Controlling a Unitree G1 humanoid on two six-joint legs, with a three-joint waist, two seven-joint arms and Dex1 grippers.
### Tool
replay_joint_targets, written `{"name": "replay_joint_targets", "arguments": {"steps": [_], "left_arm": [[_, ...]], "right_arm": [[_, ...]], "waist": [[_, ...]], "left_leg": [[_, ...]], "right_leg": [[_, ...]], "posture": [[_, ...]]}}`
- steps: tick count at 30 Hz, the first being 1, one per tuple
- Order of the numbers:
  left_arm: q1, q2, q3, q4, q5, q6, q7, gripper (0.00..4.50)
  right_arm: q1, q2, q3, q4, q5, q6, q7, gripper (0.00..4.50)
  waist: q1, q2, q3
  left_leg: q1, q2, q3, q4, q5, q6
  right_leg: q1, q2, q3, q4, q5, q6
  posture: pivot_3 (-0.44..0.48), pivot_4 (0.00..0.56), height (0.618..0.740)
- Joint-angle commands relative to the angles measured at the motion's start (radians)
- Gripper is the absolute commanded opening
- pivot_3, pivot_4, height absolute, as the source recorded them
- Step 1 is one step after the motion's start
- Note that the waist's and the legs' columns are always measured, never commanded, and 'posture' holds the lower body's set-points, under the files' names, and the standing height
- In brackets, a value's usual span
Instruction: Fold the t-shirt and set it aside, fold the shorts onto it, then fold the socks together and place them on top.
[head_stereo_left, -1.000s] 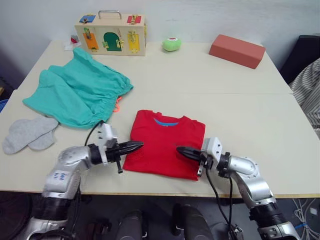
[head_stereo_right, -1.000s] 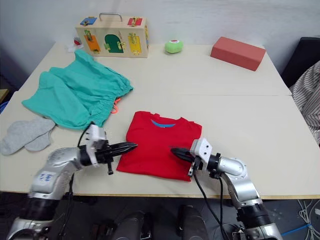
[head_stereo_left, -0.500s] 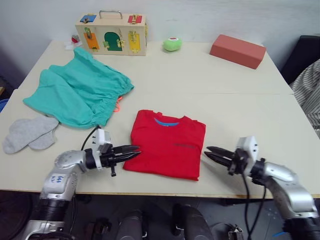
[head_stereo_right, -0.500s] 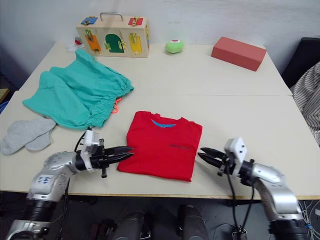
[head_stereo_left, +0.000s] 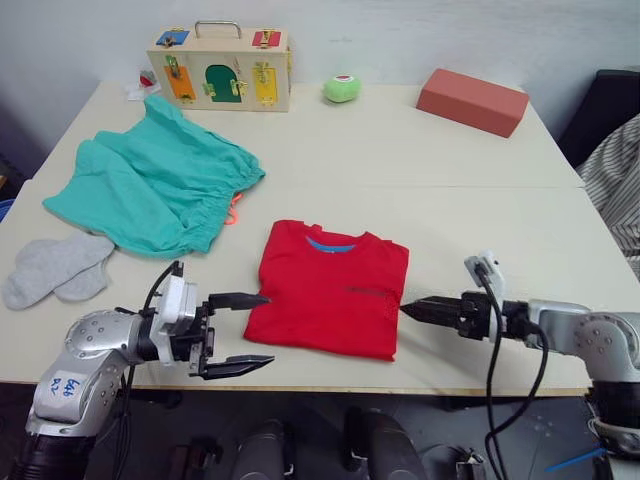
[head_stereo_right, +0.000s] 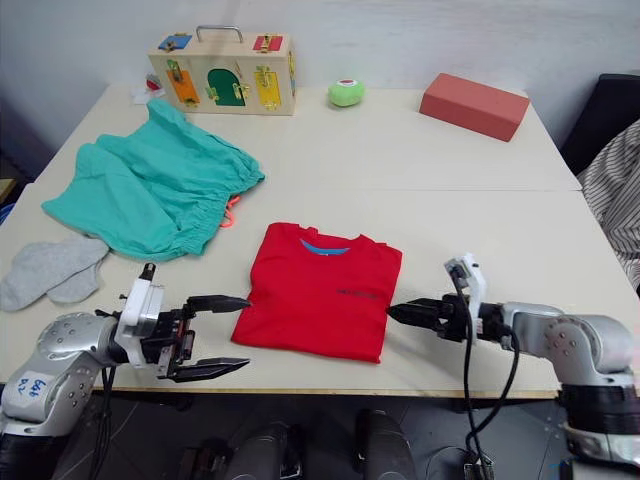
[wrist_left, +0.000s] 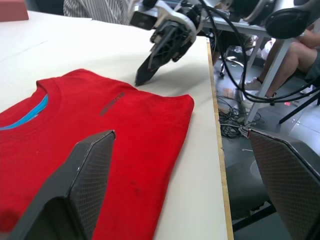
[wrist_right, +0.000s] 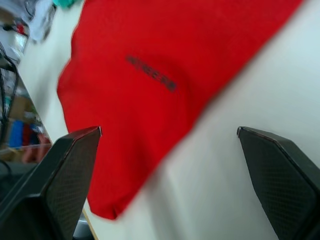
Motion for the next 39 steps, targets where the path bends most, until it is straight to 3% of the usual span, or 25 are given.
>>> {"name": "replay_joint_targets", "arguments": {"steps": [1, 12, 14, 22, 27, 33, 39], "left_arm": [[0.007, 0.001, -0.001, -0.032, -0.011, -0.02, -0.007, 4.5], [-0.017, -0.003, -0.002, -0.012, 0.002, -0.038, 0.015, 4.5], [-0.021, -0.003, -0.004, -0.008, 0.003, -0.04, 0.016, 4.5], [-0.05, -0.01, -0.016, 0.016, 0.006, -0.038, 0.023, 4.5], [-0.066, -0.015, -0.028, 0.042, 0.005, -0.038, 0.016, 4.5], [-0.076, -0.014, -0.032, 0.058, 0.006, -0.042, 0.005, 4.5], [-0.084, -0.006, -0.032, 0.071, 0.009, -0.042, -0.001, 4.5]], "right_arm": [[-0.032, 0.044, 0.061, 0.018, 0.003, 0.12, -0.04, 4.13], [-0.018, 0.025, 0.164, -0.026, -0.079, 0.101, -0.029, 0.45], [-0.003, -0.007, 0.154, -0.031, -0.093, 0.087, -0.02, 0.04], [0.082, -0.261, 0.053, 0.049, -0.16, -0.058, 0.085, 0.04], [0.143, -0.513, 0.041, 0.317, -0.306, -0.319, 0.276, 0.04], [0.124, -0.603, 0.09, 0.667, -0.498, -0.597, 0.405, 0.04], [0.004, -0.609, 0.139, 0.912, -0.662, -0.81, 0.458, 0.04]], "waist": [[-0.003, 0.0, 0.0], [-0.011, 0.0, 0.0], [-0.01, -0.005, -0.003], [0.038, -0.004, -0.004], [0.047, -0.001, -0.004], [0.036, -0.001, -0.004], [0.035, -0.001, -0.004]], "left_leg": [[0.0, 0.0, 0.0, 0.0, 0.0, 0.0], [-0.005, 0.0, 0.0, 0.0, 0.001, -0.003], [-0.005, 0.0, 0.0, 0.0, 0.001, -0.002], [-0.008, -0.005, -0.001, 0.001, -0.001, 0.001], [-0.012, -0.009, 0.0, 0.003, -0.004, 0.008], [-0.013, -0.006, 0.004, 0.004, -0.004, 0.011], [-0.012, -0.006, 0.005, 0.004, -0.003, 0.009]], "right_leg": [[0.0, 0.0, 0.0, 0.0, 0.0, 0.0], [-0.003, 0.001, -0.003, -0.002, 0.0, 0.001], [-0.003, 0.001, -0.003, -0.002, 0.0, 0.001], [0.0, -0.003, -0.002, -0.013, 0.006, 0.009], [0.001, -0.006, -0.002, -0.024, 0.012, 0.017], [0.002, -0.002, -0.001, -0.027, 0.012, 0.018], [0.002, -0.001, -0.001, -0.026, 0.013, 0.017]], "posture": [[0.0, 0.15, 0.74], [0.0, 0.15, 0.74], [0.0, 0.15, 0.74], [0.0, 0.15, 0.74], [0.0, 0.15, 0.74], [0.0, 0.15, 0.74], [0.0, 0.15, 0.74]]}}
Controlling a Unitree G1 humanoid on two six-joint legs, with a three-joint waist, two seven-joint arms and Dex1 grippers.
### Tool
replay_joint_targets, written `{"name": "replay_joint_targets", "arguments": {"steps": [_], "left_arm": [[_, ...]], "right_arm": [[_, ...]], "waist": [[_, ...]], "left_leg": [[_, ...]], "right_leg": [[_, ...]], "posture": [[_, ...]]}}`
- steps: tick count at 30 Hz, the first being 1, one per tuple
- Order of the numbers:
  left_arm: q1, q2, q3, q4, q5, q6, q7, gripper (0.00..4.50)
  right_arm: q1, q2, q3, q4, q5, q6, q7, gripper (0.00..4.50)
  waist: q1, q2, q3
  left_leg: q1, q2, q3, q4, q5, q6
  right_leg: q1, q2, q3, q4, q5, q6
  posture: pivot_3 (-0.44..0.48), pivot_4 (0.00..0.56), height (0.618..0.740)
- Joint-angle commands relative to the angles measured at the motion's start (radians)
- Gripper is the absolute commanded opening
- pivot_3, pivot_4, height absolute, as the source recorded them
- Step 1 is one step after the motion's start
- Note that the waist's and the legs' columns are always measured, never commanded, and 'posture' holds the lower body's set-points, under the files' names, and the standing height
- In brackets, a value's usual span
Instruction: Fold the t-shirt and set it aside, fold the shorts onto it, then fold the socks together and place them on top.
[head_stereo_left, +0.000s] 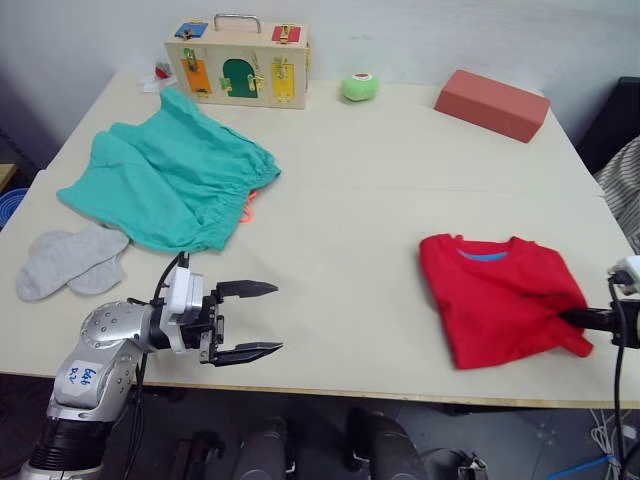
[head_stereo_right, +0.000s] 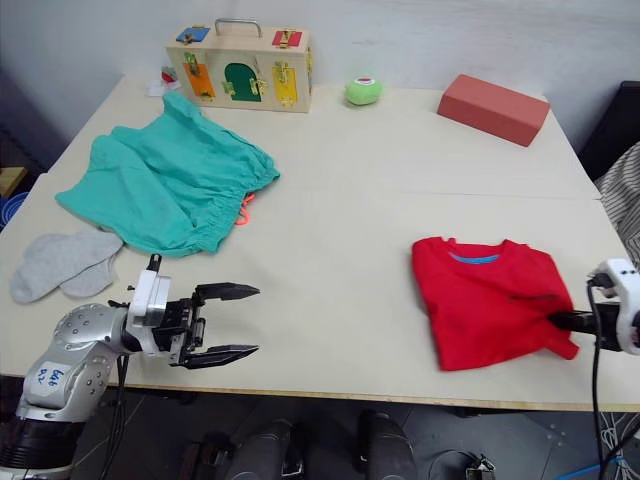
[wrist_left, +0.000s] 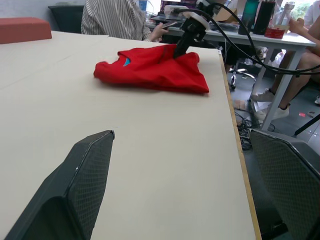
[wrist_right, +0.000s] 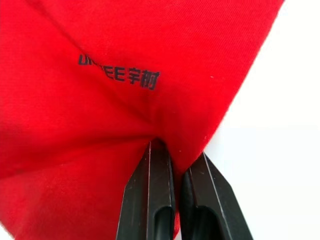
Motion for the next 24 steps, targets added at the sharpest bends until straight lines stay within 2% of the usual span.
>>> {"name": "replay_joint_targets", "arguments": {"steps": [1, 8, 16, 19, 24], "left_arm": [[-0.005, 0.009, 0.008, -0.013, -0.001, -0.01, -0.006, 4.5], [0.007, 0.019, 0.021, -0.009, 0.003, -0.017, -0.007, 4.5], [-0.018, 0.015, 0.021, 0.04, 0.015, -0.049, -0.009, 4.5], [-0.034, 0.023, 0.027, 0.065, 0.005, -0.037, -0.02, 4.5], [-0.059, 0.028, 0.053, 0.108, -0.01, 0.004, -0.009, 4.5]], "right_arm": [[-0.059, -0.02, 0.046, 0.145, -0.133, -0.096, 0.007, 0.04], [-0.174, -0.008, 0.058, 0.313, -0.241, -0.12, -0.028, 0.04], [-0.202, 0.049, -0.017, 0.322, -0.231, -0.154, -0.049, 0.04], [-0.171, 0.037, -0.059, 0.289, -0.214, -0.173, -0.034, 0.73], [-0.037, 0.004, -0.216, 0.151, -0.153, -0.342, -0.018, 2.46]], "waist": [[-0.001, 0.0, 0.0], [-0.004, 0.001, 0.0], [-0.024, 0.001, 0.0], [-0.025, 0.002, 0.0], [-0.024, 0.005, 0.001]], "left_leg": [[0.0, 0.0, 0.0, 0.0, -0.001, -0.002], [0.0, 0.0, 0.0, -0.001, 0.0, -0.006], [0.0, 0.001, -0.001, -0.001, 0.0, -0.006], [0.0, 0.0, 0.0, 0.0, 0.001, -0.006], [0.0, 0.001, 0.0, -0.002, 0.003, -0.005]], "right_leg": [[0.0, 0.0, 0.001, 0.0, 0.001, -0.001], [-0.001, -0.001, 0.001, 0.0, 0.002, -0.003], [-0.001, -0.001, 0.001, 0.0, 0.002, -0.003], [0.0, -0.001, 0.001, 0.001, 0.003, -0.002], [-0.002, 0.0, 0.0, 0.004, 0.001, -0.004]], "posture": [[0.0, 0.15, 0.74], [0.0, 0.15, 0.74], [0.0, 0.15, 0.74], [0.0, 0.15, 0.74], [0.0, 0.15, 0.74]]}}
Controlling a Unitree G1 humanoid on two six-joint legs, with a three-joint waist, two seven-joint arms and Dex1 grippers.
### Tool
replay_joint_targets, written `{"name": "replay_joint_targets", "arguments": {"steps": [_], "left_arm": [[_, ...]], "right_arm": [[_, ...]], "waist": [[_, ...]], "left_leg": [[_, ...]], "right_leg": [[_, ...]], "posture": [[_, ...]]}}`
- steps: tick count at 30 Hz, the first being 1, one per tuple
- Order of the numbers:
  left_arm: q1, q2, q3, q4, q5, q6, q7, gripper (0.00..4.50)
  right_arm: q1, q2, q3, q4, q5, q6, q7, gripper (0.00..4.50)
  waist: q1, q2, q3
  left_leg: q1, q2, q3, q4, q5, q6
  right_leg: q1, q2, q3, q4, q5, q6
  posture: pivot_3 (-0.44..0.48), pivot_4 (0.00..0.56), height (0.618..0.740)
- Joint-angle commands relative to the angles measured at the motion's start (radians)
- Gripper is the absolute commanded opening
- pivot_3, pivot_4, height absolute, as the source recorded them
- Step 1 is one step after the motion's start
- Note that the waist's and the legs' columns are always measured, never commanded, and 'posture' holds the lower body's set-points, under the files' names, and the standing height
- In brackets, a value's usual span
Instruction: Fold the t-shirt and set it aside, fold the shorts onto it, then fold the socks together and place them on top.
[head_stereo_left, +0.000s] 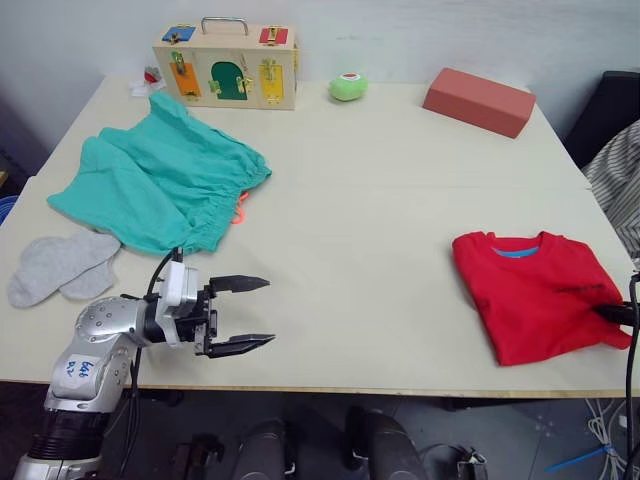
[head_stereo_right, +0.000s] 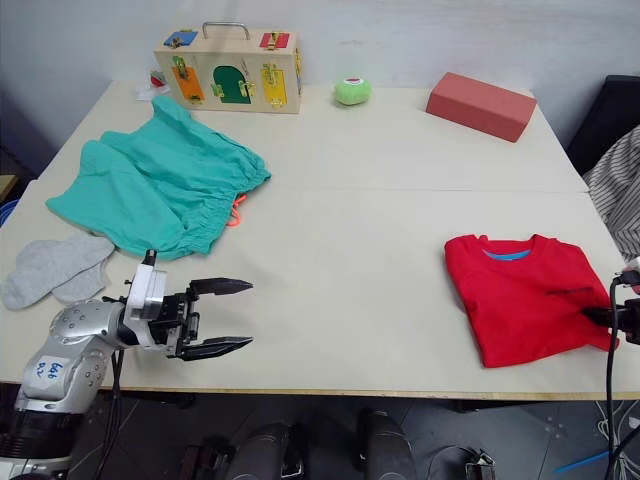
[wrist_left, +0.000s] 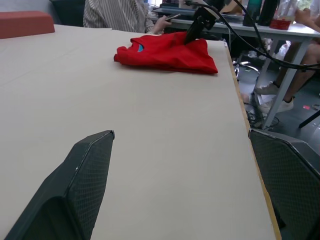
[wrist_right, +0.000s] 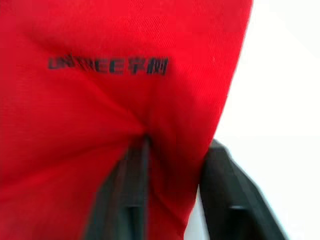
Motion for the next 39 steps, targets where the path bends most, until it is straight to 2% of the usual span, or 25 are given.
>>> {"name": "replay_joint_targets", "arguments": {"steps": [1, 3, 6, 10, 15, 19, 22, 29, 34, 39], "left_arm": [[-0.016, 0.015, 0.046, 0.023, -0.022, 0.026, 0.019, 4.5], [-0.026, 0.021, 0.076, 0.049, -0.014, 0.029, 0.043, 4.5], [-0.029, 0.04, 0.111, 0.087, 0.007, 0.013, 0.055, 4.5], [-0.003, 0.059, 0.185, 0.211, 0.074, -0.117, 0.074, 4.5], [0.109, 0.08, 0.327, 0.26, 0.093, -0.2, 0.129, 4.5], [0.279, 0.075, 0.438, 0.213, 0.081, -0.205, 0.15, 4.5], [0.493, 0.008, 0.591, 0.192, 0.081, -0.256, 0.201, 4.5], [0.739, -0.175, 0.762, 0.164, 0.075, -0.356, 0.324, 4.5], [0.838, -0.264, 0.79, 0.153, 0.08, -0.392, 0.393, 4.5], [0.784, -0.189, 0.725, 0.038, 0.057, -0.317, 0.422, 4.5]], "right_arm": [[0.113, -0.04, -0.156, -0.169, 0.069, -0.163, 0.021, 2.81], [0.211, -0.016, -0.289, -0.341, 0.119, -0.286, 0.028, 3.53], [0.325, 0.047, -0.416, -0.583, 0.179, -0.379, 0.038, 4.48], [0.435, 0.136, -0.448, -0.848, 0.219, -0.453, 0.04, 4.48], [0.481, 0.309, -0.347, -1.06, 0.254, -0.581, 0.047, 4.48], [0.495, 0.402, -0.233, -1.091, 0.233, -0.662, 0.082, 4.48], [0.499, 0.495, -0.091, -1.094, 0.242, -0.669, 0.108, 4.48], [0.451, 0.576, 0.028, -1.064, 0.218, -0.746, 0.112, 4.48], [0.422, 0.565, 0.052, -1.024, 0.22, -0.771, 0.128, 4.48], [0.395, 0.559, 0.065, -1.013, 0.242, -0.755, 0.151, 4.48]], "waist": [[0.001, 0.004, 0.002], [0.002, 0.01, 0.005], [0.001, 0.013, 0.004], [0.001, 0.013, 0.004], [-0.001, 0.012, 0.004], [0.0, 0.012, 0.004], [-0.013, 0.008, 0.001], [-0.019, 0.004, -0.001], [-0.019, 0.002, -0.002], [-0.007, 0.0, -0.003]], "left_leg": [[0.0, 0.0, 0.0, 0.0, 0.0, 0.0], [0.0, 0.0, 0.0, 0.0, 0.001, 0.0], [0.002, 0.0, 0.002, 0.0, 0.001, 0.0], [0.004, 0.002, 0.002, -0.001, 0.0, -0.004], [0.004, 0.003, 0.002, -0.001, 0.0, -0.003], [0.004, 0.002, 0.002, -0.002, -0.002, -0.004], [0.004, 0.003, 0.002, -0.002, -0.004, -0.006], [0.005, 0.004, -0.001, -0.001, -0.008, 0.0], [0.005, 0.004, -0.002, -0.002, -0.011, 0.0], [0.005, 0.004, -0.002, -0.002, -0.011, 0.0]], "right_leg": [[0.0, 0.0, 0.0, 0.0, 0.0, 0.0], [0.0, 0.0, 0.0, 0.001, 0.0, 0.0], [0.0, 0.002, 0.002, 0.003, 0.0, 0.001], [0.0, 0.003, 0.002, 0.004, 0.0, 0.001], [0.0, 0.003, 0.003, 0.004, -0.001, -0.001], [-0.001, 0.001, 0.003, 0.004, -0.001, -0.001], [-0.001, 0.001, 0.004, 0.003, -0.002, -0.003], [0.001, 0.0, 0.002, 0.003, -0.003, -0.005], [0.0, 0.0, 0.001, 0.002, -0.005, -0.007], [0.001, 0.0, 0.0, 0.002, -0.006, -0.01]], "posture": [[0.0, 0.15, 0.74], [0.0, 0.15, 0.74], [0.0, 0.15, 0.74], [0.0, 0.15, 0.74], [0.0, 0.15, 0.74], [0.0, 0.15, 0.74], [0.0, 0.15, 0.74], [0.0, 0.15, 0.74], [0.0, 0.15, 0.74], [0.0, 0.15, 0.74]]}}
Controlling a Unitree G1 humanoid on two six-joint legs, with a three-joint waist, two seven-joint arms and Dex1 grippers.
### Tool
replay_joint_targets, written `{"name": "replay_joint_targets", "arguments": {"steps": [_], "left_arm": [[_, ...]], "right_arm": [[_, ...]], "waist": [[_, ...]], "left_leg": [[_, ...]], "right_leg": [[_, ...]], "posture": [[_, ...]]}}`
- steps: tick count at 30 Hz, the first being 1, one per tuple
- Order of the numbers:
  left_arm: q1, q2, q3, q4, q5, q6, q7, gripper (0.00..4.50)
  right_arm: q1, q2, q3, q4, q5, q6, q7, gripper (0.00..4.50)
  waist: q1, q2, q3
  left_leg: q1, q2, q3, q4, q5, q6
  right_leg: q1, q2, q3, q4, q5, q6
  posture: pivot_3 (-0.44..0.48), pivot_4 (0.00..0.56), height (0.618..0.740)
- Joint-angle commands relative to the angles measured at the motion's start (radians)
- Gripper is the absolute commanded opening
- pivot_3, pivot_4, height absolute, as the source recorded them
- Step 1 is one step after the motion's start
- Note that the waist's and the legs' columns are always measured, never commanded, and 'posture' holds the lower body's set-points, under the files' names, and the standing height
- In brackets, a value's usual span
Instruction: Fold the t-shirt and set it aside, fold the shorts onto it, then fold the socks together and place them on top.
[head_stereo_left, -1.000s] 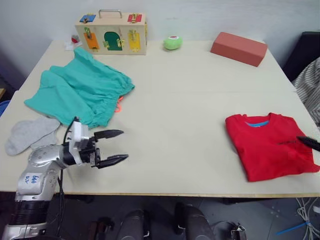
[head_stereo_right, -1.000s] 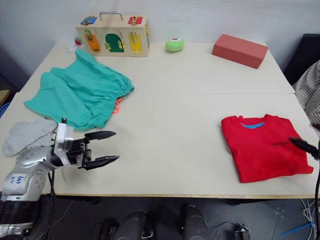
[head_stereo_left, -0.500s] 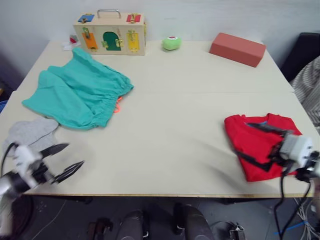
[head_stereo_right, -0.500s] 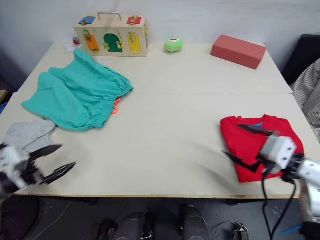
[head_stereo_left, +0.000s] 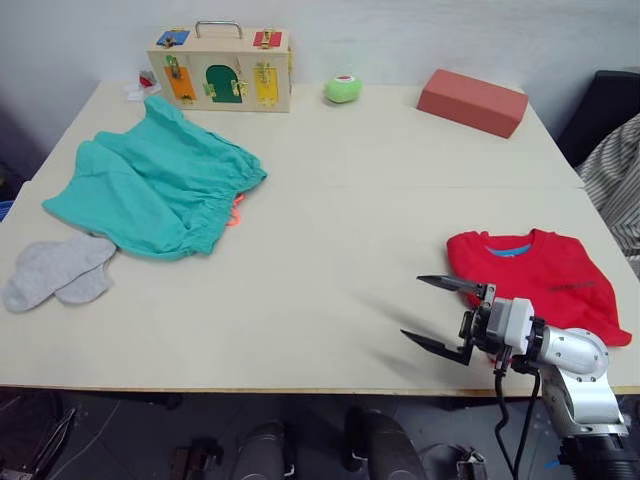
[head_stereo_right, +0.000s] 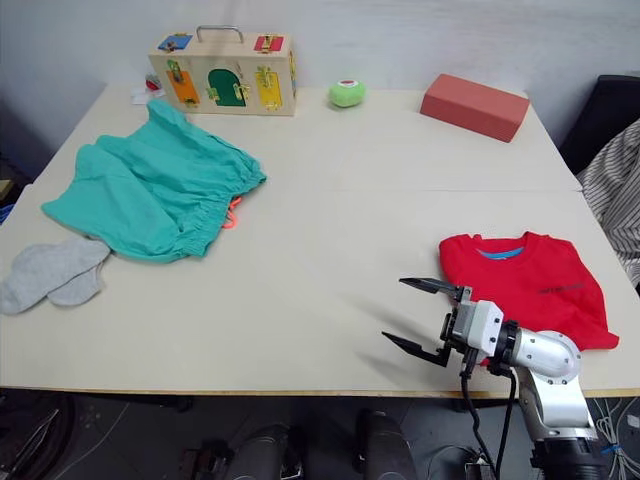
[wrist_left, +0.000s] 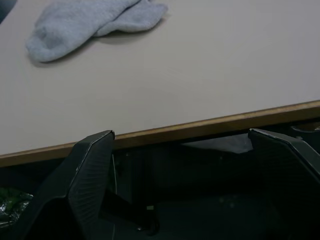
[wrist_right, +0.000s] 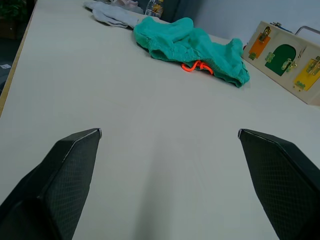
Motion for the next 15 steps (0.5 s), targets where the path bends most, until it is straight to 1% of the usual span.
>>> {"name": "replay_joint_targets", "arguments": {"steps": [1, 4, 6, 8, 9, 10, 11, 13, 15], "left_arm": [[-0.041, 0.082, -0.04, -0.105, 0.004, 0.033, 0.005, 4.5], [-0.192, 0.207, -0.131, -0.117, 0.086, 0.088, 0.048, 4.5], [-0.314, 0.305, -0.219, -0.08, 0.15, 0.126, 0.044, 4.5], [-0.407, 0.376, -0.295, -0.042, 0.202, 0.146, 0.032, 4.5], [-0.479, 0.407, -0.34, -0.009, 0.222, 0.161, 0.029, 4.5], [-0.618, 0.43, -0.416, 0.068, 0.249, 0.17, 0.012, 4.5], [-0.731, 0.447, -0.482, 0.135, 0.277, 0.185, 0.0, 4.5], [-0.938, 0.448, -0.604, 0.288, 0.356, 0.176, -0.014, 4.5], [-1.076, 0.431, -0.683, 0.417, 0.414, 0.157, -0.015, 4.5]], "right_arm": [[-0.012, -0.005, 0.012, -0.02, 0.031, 0.005, 0.01, 4.48], [-0.007, 0.009, 0.026, -0.067, 0.039, 0.028, -0.015, 4.48], [-0.001, 0.016, 0.033, -0.112, 0.063, 0.076, -0.046, 4.48], [0.004, 0.018, 0.037, -0.146, 0.076, 0.122, -0.072, 4.48], [0.004, 0.022, 0.039, -0.155, 0.07, 0.128, -0.085, 4.48], [0.002, 0.036, 0.039, -0.161, 0.051, 0.122, -0.115, 4.48], [0.003, 0.047, 0.04, -0.167, 0.037, 0.121, -0.139, 4.48], [0.016, 0.074, 0.047, -0.183, 0.004, 0.12, -0.192, 4.48], [0.029, 0.093, 0.053, -0.198, -0.022, 0.12, -0.235, 4.48]], "waist": [[0.007, 0.0, 0.0], [0.019, 0.0, 0.0], [0.019, 0.0, 0.0], [0.014, 0.0, 0.0], [0.01, 0.0, 0.0], [0.008, 0.0, 0.0], [0.011, 0.0, 0.0], [0.015, 0.0, -0.001], [0.014, -0.001, -0.001]], "left_leg": [[0.0, 0.0, 0.0, 0.0, 0.0, 0.0], [0.0, 0.0, 0.0, 0.0, 0.001, -0.001], [0.0, 0.0, 0.0, 0.0, 0.002, -0.002], [0.0, 0.0, 0.0, 0.0, 0.003, -0.003], [0.0, 0.0, 0.0, 0.0, 0.003, -0.005], [0.0, 0.0, 0.001, 0.0, 0.005, -0.008], [0.0, 0.0, 0.002, 0.0, 0.005, -0.009], [0.0, 0.0, 0.003, 0.0, 0.007, -0.01], [-0.001, 0.0, 0.003, 0.0, 0.009, -0.011]], "right_leg": [[0.0, 0.0, 0.0, 0.0, 0.0, 0.0], [0.0, 0.0, -0.001, 0.002, 0.001, 0.001], [0.0, 0.0, -0.001, 0.004, 0.001, 0.002], [-0.001, 0.0, -0.001, 0.005, 0.001, 0.002], [-0.001, 0.0, -0.001, 0.005, 0.001, 0.002], [-0.002, 0.0, -0.001, 0.005, 0.001, 0.002], [-0.002, 0.0, -0.001, 0.006, 0.001, 0.002], [-0.002, 0.001, -0.004, 0.008, 0.001, 0.002], [-0.002, 0.001, -0.007, 0.01, 0.001, 0.002]], "posture": [[0.0, 0.15, 0.74], [0.0, 0.15, 0.74], [0.0, 0.15, 0.74], [0.0, 0.15, 0.74], [0.0, 0.15, 0.74], [0.0, 0.15, 0.74], [0.0, 0.15, 0.74], [0.0, 0.15, 0.74], [0.0, 0.15, 0.74]]}}
